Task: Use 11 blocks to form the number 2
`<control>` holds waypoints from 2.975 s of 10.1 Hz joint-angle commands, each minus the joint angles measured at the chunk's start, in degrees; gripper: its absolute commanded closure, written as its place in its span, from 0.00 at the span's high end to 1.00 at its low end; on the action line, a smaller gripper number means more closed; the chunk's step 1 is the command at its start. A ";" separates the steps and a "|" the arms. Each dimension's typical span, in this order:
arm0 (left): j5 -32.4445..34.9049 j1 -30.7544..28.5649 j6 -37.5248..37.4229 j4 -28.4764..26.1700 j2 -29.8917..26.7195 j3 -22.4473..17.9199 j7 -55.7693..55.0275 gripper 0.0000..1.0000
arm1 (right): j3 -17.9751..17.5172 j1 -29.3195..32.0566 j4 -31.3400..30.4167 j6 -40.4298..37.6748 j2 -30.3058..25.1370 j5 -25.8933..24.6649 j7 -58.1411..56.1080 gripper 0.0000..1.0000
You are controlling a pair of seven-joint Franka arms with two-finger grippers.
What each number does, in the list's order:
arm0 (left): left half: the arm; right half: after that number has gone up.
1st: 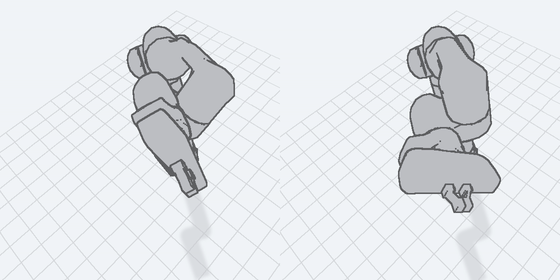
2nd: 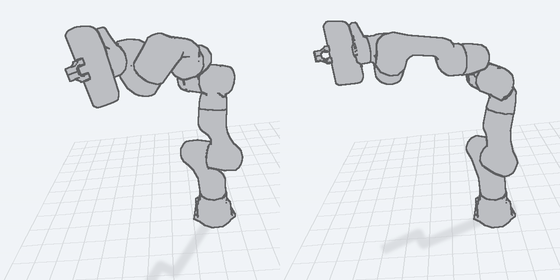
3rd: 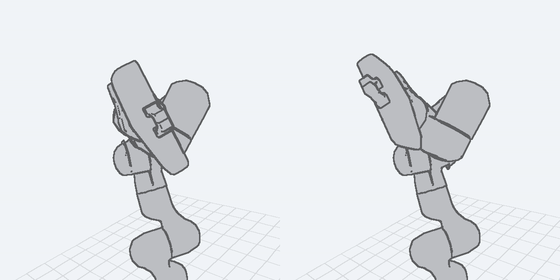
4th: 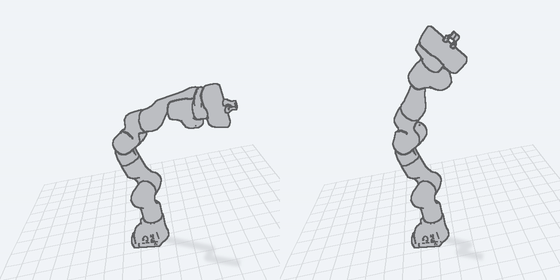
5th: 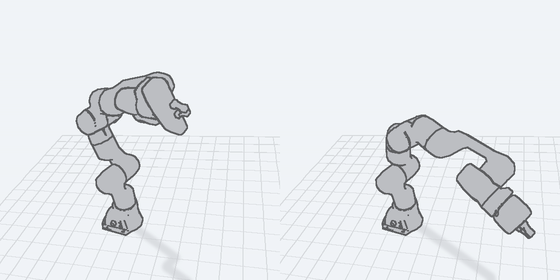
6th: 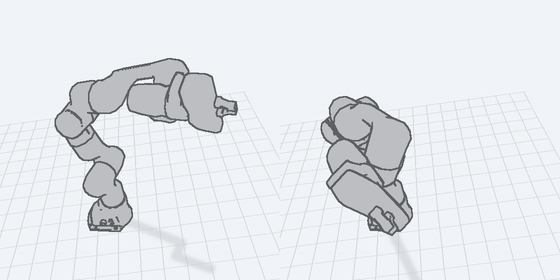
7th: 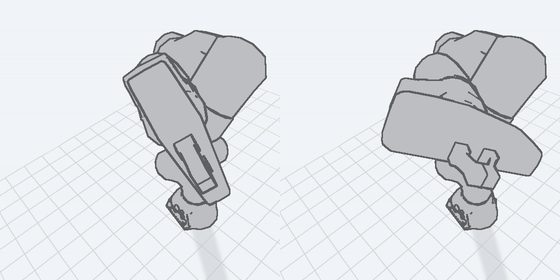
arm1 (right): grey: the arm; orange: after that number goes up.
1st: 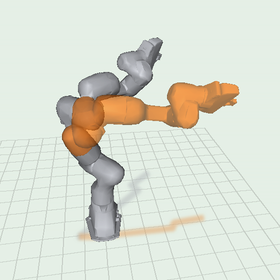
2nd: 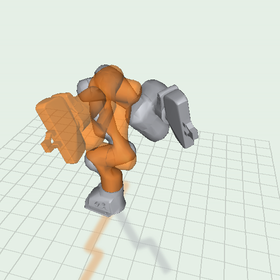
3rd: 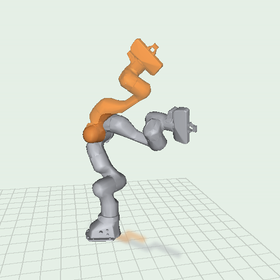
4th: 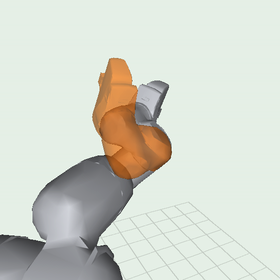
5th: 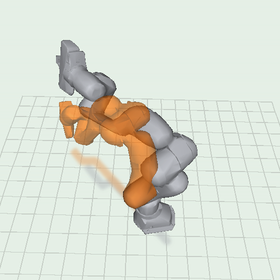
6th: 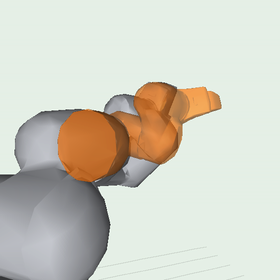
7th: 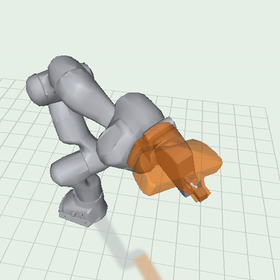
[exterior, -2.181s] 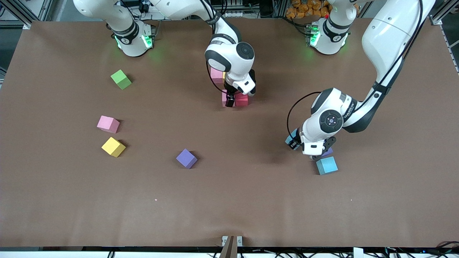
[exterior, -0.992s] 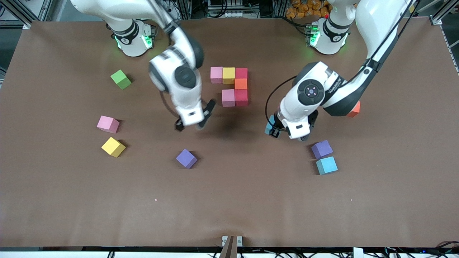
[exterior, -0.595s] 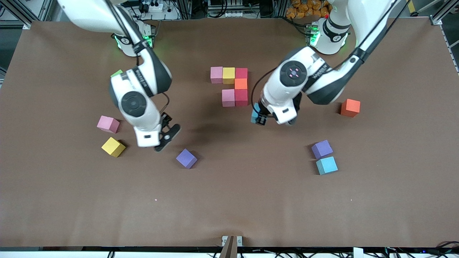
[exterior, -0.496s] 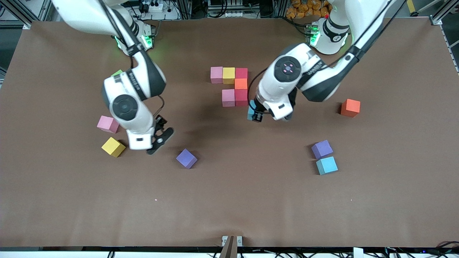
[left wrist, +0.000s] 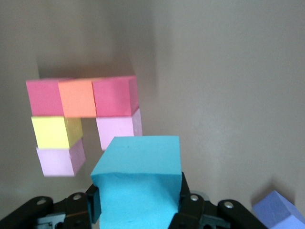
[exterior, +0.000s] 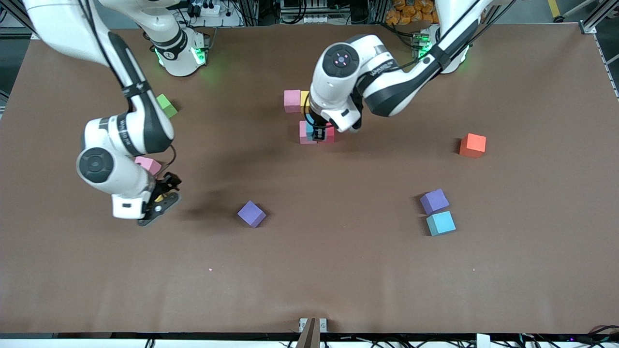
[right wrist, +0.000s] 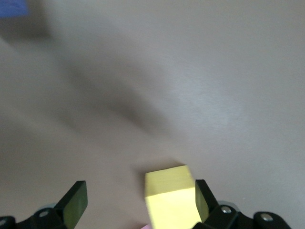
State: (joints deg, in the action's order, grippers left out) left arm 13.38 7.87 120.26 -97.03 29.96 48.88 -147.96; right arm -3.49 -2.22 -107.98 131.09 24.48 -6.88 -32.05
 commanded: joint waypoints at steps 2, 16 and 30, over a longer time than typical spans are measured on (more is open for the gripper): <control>-0.28 12.83 -0.46 5.17 3.51 -10.16 -8.80 0.58 | -0.90 4.32 -4.09 8.13 1.80 0.38 -3.88 1.00; 3.15 26.41 9.28 6.43 9.85 -15.57 -15.08 0.58 | -2.04 7.67 -3.20 7.16 6.90 0.73 -17.52 1.00; 5.34 26.15 18.08 -0.96 9.94 -18.73 -15.96 0.58 | -3.10 5.57 5.22 -5.47 4.44 0.91 -15.94 0.19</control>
State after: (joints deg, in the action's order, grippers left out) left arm 16.06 33.80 136.73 -96.50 40.50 30.29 -157.34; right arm -6.31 4.59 -104.62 128.53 29.74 -6.84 -48.12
